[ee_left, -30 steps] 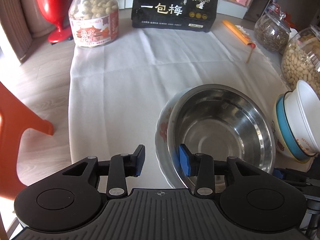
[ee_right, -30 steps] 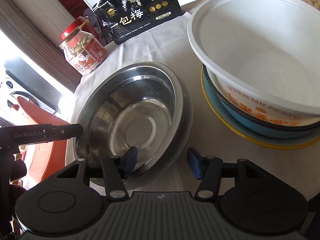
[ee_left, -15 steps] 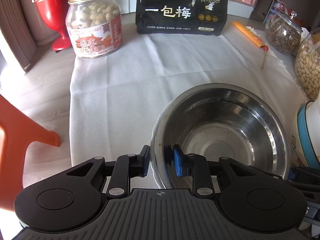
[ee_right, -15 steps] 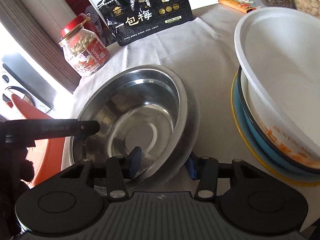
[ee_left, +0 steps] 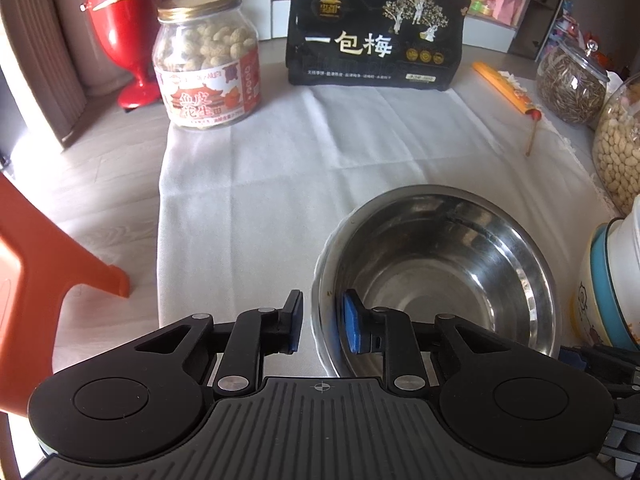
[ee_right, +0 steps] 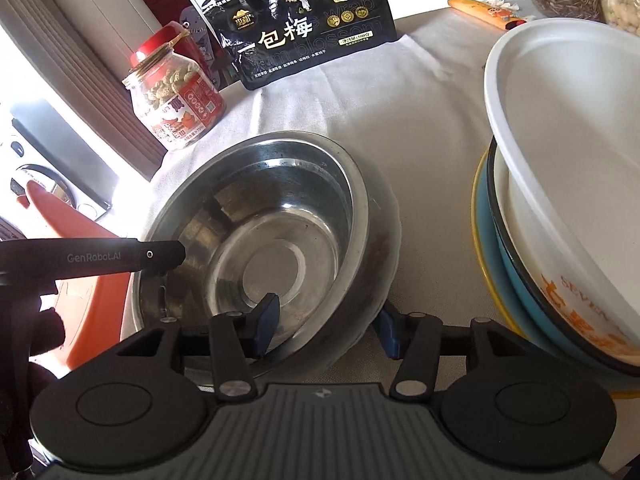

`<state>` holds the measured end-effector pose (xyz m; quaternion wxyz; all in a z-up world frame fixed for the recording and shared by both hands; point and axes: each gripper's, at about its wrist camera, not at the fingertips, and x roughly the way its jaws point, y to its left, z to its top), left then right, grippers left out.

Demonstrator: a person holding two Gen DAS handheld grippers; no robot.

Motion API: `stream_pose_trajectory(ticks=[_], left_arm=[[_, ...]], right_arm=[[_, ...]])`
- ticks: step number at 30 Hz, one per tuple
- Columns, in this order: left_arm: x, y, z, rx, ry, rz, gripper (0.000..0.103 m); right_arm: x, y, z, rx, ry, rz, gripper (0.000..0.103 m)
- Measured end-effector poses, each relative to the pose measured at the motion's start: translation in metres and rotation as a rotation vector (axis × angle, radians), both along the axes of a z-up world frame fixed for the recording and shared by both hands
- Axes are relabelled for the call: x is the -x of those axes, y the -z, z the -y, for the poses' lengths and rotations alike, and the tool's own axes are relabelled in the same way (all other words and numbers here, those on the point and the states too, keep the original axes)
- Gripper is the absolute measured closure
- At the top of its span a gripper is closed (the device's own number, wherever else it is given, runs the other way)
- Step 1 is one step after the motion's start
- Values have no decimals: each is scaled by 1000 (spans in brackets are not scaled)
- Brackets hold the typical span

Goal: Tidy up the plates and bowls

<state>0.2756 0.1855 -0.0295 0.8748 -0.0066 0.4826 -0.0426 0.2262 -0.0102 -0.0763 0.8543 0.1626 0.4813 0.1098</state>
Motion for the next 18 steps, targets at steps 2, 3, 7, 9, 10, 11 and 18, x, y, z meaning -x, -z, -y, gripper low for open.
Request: stream_pose_trajectory(ticks=[2, 3, 7, 9, 10, 11, 18], left_arm=[[9, -18, 1, -28, -14, 74, 77], [15, -30, 2, -30, -20, 112, 77], [33, -62, 18, 7, -12, 194, 77], [38, -70, 32, 30, 7, 203, 77], [40, -73, 43, 38, 24, 205, 77], [42, -76, 53, 45, 39, 207, 77], [48, -79, 121, 205, 164, 157, 77]], right_arm=[[7, -7, 4, -6, -24, 15, 48], [12, -10, 7, -12, -35, 23, 48], [34, -31, 19, -25, -78, 121, 47], [47, -49, 26, -25, -109, 204, 47], [52, -57, 29, -30, -126, 240, 47], [56, -69, 34, -37, -146, 283, 48], [68, -123, 106, 81, -16, 500, 77]])
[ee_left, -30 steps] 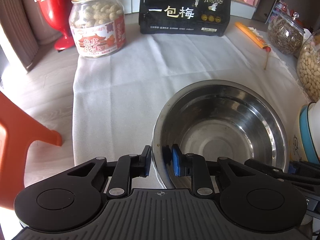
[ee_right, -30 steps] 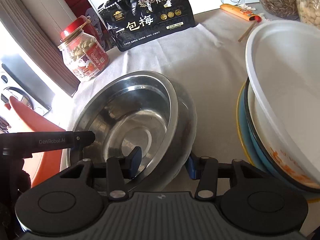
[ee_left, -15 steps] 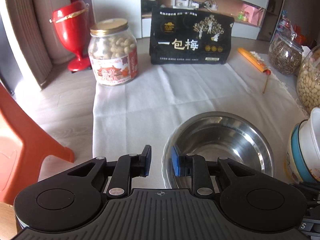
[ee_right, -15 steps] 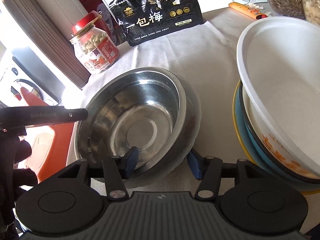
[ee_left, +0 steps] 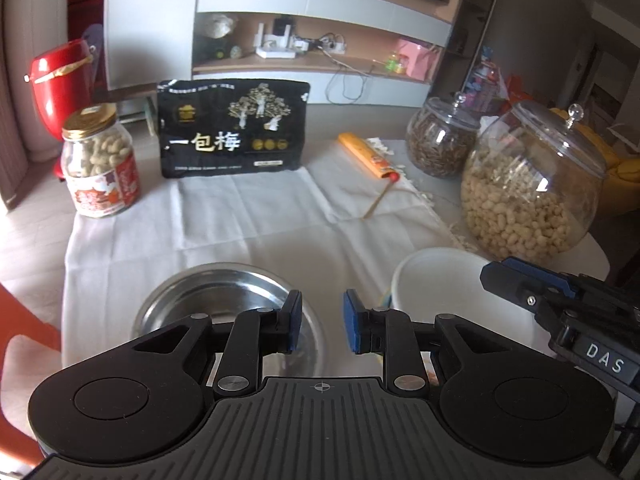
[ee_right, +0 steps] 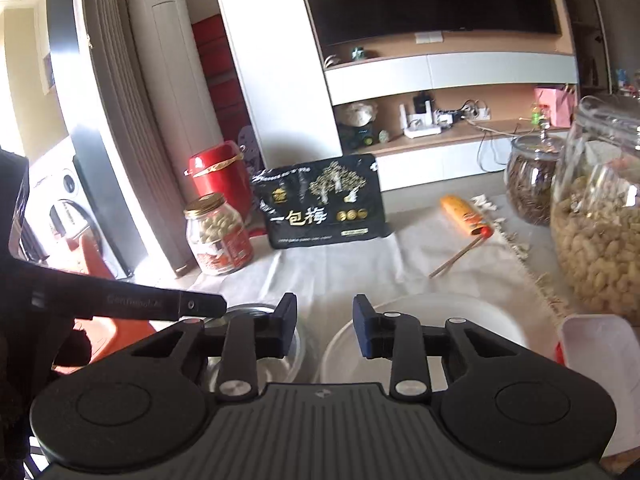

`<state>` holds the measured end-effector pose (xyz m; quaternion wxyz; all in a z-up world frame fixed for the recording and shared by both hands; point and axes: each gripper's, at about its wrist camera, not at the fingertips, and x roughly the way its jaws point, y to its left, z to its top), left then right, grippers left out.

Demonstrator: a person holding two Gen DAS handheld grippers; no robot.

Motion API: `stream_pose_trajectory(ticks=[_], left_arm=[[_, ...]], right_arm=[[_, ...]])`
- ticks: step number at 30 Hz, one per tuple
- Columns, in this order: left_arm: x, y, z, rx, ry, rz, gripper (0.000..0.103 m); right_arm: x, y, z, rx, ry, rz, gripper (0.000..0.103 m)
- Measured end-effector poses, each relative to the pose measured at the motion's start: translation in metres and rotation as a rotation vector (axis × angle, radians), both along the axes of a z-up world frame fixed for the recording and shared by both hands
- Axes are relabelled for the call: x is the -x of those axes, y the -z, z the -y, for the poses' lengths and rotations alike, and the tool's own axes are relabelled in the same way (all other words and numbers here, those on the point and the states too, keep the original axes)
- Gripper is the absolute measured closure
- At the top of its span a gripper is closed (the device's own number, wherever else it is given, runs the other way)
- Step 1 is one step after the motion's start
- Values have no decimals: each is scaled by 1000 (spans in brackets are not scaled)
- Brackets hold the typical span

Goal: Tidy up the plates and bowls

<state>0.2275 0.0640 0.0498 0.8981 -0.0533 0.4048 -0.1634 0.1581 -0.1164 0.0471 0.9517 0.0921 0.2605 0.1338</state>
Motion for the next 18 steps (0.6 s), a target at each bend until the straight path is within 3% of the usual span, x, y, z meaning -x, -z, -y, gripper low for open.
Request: stream_pose_trajectory(ticks=[2, 4, 9, 12, 17, 18], left_arm=[[-3, 3, 11, 75, 30, -30, 77], [-7, 9, 25, 96, 50, -54, 77], [-21, 37, 55, 26, 72, -134, 77], [-27, 56, 63, -43, 53, -170, 74], [-32, 78, 63, -69, 30, -231, 46], [-33, 82, 63, -66, 28, -242, 44]], right_arm=[[0, -5, 29, -8, 53, 8, 77], [1, -6, 54, -8, 112, 13, 78], [0, 14, 104, -4, 198, -23, 75], [-6, 36, 112, -14, 182, -76, 59], [-25, 69, 107, 6, 121, -165, 52], [-28, 72, 107, 8, 119, -172, 49]])
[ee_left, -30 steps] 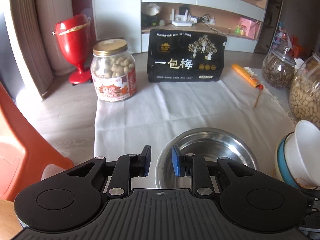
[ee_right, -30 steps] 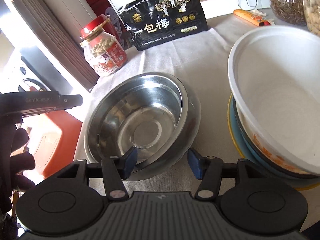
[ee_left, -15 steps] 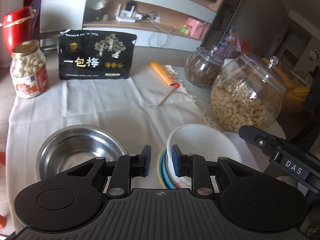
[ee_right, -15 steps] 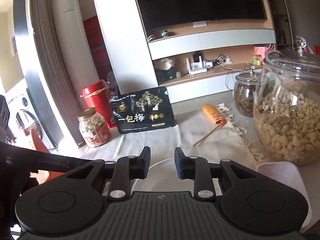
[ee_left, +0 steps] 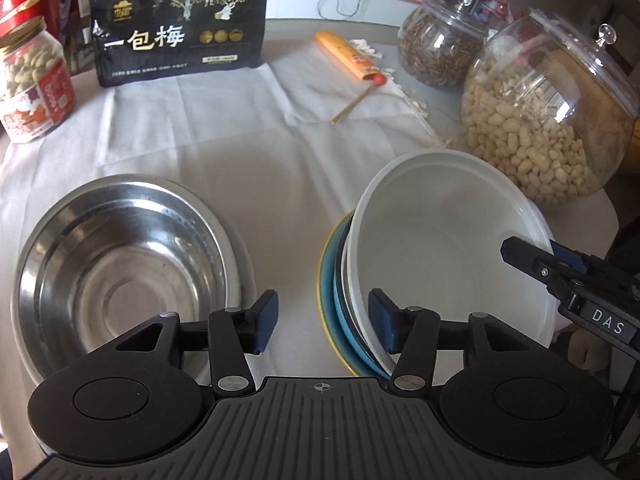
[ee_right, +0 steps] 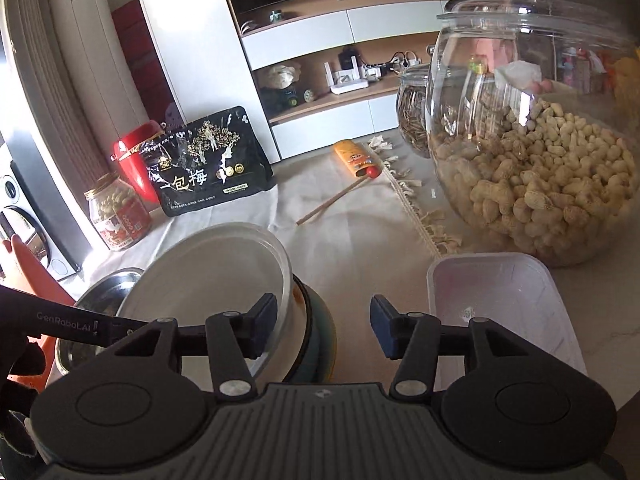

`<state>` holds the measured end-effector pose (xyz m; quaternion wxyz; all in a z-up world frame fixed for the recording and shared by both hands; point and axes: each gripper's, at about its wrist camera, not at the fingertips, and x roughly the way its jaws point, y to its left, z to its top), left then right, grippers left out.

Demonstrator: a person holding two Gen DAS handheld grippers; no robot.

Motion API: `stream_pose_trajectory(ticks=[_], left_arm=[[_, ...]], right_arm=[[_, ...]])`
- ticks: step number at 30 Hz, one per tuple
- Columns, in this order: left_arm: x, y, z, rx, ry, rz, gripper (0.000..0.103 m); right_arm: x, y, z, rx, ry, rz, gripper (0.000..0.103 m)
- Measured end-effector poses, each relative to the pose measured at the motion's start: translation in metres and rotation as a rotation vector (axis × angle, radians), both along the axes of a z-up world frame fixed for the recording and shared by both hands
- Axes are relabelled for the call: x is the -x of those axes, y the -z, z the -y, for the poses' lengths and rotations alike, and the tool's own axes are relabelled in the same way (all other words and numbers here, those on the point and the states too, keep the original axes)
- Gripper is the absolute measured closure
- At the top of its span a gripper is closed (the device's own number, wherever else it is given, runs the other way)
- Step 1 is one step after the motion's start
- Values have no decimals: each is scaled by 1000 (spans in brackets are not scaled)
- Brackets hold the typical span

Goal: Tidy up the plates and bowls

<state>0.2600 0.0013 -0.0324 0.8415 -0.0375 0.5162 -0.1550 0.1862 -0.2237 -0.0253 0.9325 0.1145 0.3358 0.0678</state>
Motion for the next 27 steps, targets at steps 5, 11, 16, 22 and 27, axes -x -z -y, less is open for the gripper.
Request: stream_pose_trajectory(ticks=[5, 11, 16, 22, 27], left_arm=[[-2, 14, 10, 87, 31, -64, 48], [-8, 30, 22, 84, 25, -94, 46], [-9, 31, 23, 83, 38, -93, 42], [-9, 31, 20, 91, 46, -92, 46], [-6, 18, 16, 72, 42, -39, 48]], right_arm=[[-13, 13, 9, -24, 21, -52, 44], [-23, 31, 7, -97, -46, -151, 44], [-34, 32, 2, -111, -79, -187, 44], [-50, 33, -3, -138, -116, -236, 44], [-58, 36, -12, -139, -152, -283, 44]])
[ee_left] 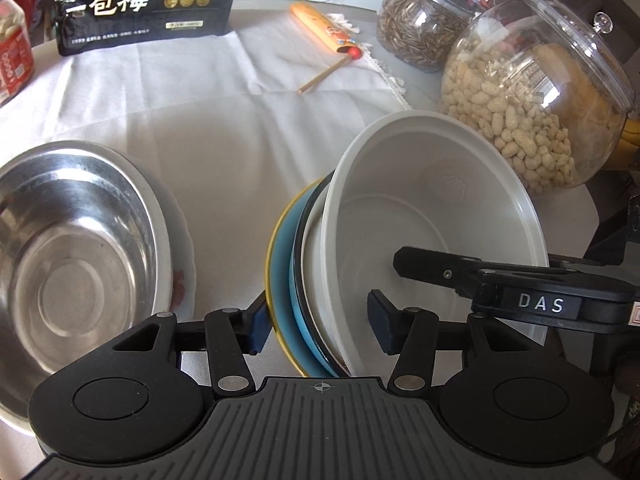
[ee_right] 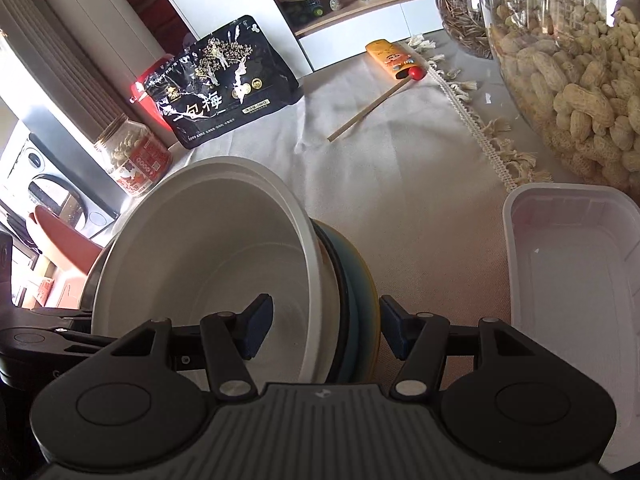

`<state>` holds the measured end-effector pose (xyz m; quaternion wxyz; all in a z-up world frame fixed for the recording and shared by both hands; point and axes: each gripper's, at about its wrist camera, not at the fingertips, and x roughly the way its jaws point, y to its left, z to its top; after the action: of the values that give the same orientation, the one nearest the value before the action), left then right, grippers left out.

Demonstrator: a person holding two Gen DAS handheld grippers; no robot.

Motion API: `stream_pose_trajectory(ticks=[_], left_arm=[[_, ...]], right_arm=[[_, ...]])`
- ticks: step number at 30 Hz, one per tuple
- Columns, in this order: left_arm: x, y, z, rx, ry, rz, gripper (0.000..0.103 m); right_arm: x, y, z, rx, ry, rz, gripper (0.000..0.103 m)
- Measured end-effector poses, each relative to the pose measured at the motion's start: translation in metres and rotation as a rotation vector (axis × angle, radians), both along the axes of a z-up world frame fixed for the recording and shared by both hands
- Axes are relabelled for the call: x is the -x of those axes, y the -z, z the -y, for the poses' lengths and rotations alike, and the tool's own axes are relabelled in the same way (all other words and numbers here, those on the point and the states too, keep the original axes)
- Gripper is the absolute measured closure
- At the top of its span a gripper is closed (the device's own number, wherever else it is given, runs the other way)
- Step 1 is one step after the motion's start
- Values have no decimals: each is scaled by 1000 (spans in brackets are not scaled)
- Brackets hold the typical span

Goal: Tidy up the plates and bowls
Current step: 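Close the left gripper on the rim of the bowl stack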

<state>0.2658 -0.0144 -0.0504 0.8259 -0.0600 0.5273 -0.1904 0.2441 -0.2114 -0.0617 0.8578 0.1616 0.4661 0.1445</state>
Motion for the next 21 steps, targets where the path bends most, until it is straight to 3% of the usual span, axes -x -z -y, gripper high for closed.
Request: stream_pose_trajectory(ticks=[7, 13, 15, 21], left_arm=[[0, -8, -2, 1, 13, 24, 48], [-4, -5, -18, 108, -20, -25, 48], [-3, -5, -21, 120, -22, -36, 48], [8, -11, -30, 44, -35, -65, 48]], right_arm=[[-3, 5, -3, -41, -16, -54, 42], [1, 6, -8, -24, -33, -93, 40], [2, 7, -10, -38, -33, -109, 35], [8, 8, -19, -86, -38, -136, 31]])
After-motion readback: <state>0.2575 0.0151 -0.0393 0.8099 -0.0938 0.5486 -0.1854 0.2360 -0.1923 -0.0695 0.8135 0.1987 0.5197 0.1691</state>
